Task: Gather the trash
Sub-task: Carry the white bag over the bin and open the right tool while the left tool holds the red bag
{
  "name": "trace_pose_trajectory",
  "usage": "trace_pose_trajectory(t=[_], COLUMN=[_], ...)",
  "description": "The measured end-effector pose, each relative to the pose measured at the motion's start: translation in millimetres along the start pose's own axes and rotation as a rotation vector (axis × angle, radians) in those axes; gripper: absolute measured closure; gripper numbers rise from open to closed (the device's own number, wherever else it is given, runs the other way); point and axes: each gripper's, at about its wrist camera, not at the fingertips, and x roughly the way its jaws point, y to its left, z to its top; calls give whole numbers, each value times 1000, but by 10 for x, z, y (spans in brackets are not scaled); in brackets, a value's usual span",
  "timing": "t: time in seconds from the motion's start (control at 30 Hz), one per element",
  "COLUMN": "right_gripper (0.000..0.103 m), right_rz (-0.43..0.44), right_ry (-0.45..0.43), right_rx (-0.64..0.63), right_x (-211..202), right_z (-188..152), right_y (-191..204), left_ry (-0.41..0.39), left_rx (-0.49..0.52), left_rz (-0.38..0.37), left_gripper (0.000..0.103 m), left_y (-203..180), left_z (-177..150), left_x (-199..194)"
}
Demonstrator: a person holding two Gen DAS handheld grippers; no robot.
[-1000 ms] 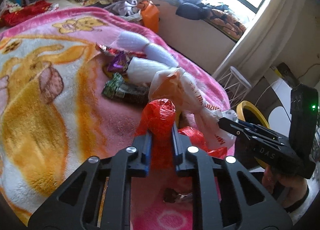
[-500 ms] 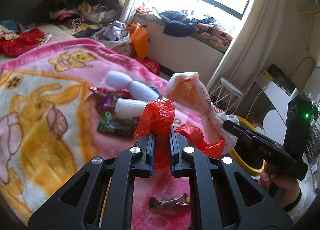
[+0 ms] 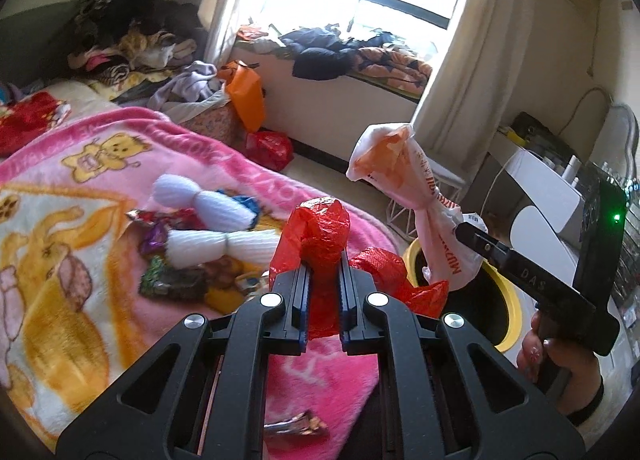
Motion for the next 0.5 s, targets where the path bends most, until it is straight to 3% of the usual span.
trace_pose_trajectory(t=[0.5], right_gripper=[76], right_rz=[-170], right_ry=[-58], right_rx=[144], right_x=[-243], right_z=[33], right_y=[-697], left_ry=[3], left_rx=[76], left_rz=[-56], left_gripper=[96], left_y=[-689], left_z=[44], left_x=[362])
